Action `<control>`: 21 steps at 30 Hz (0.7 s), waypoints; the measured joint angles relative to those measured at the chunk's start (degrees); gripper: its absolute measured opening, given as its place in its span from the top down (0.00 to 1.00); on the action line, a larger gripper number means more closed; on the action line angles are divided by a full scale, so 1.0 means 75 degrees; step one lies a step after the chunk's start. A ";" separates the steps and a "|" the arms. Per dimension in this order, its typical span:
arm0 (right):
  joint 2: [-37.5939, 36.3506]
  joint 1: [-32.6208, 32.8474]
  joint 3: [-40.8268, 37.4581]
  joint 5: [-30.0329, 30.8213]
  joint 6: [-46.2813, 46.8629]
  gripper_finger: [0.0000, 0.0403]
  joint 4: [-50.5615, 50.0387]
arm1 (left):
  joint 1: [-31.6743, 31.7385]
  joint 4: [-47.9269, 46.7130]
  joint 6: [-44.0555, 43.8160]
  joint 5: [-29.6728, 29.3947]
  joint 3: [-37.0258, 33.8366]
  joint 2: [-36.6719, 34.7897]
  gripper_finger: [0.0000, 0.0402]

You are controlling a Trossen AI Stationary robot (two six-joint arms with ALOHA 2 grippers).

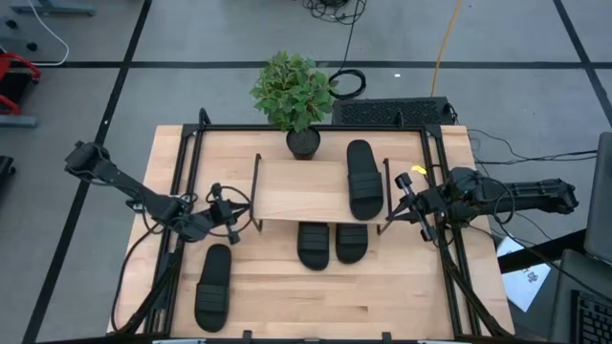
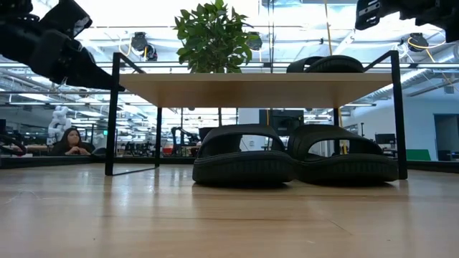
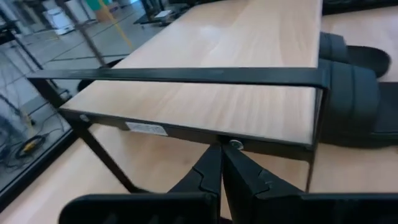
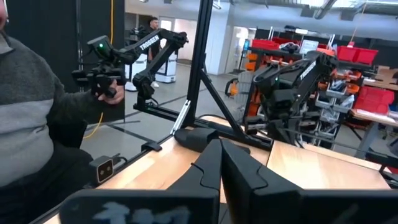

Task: Pick and place slides into the shelf
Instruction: Adjust the shelf, then put the black slides on the shelf

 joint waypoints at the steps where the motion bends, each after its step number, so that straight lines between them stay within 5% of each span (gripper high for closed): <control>1: 0.0000 0.0000 -0.0001 0.0000 -0.0006 1.00 0.0001 | 0.0004 0.0119 0.0092 0.0066 -0.0003 0.0061 0.95; 10: 0.0000 -0.0003 -0.0007 0.0009 -0.0107 1.00 -0.0064 | 0.0000 0.0899 0.0664 0.0396 -0.0003 0.0483 0.95; 21: -0.0003 -0.0003 -0.0007 0.0000 -0.0109 1.00 -0.0244 | -0.0136 -0.0235 0.0728 -0.0891 0.0011 -0.0106 0.95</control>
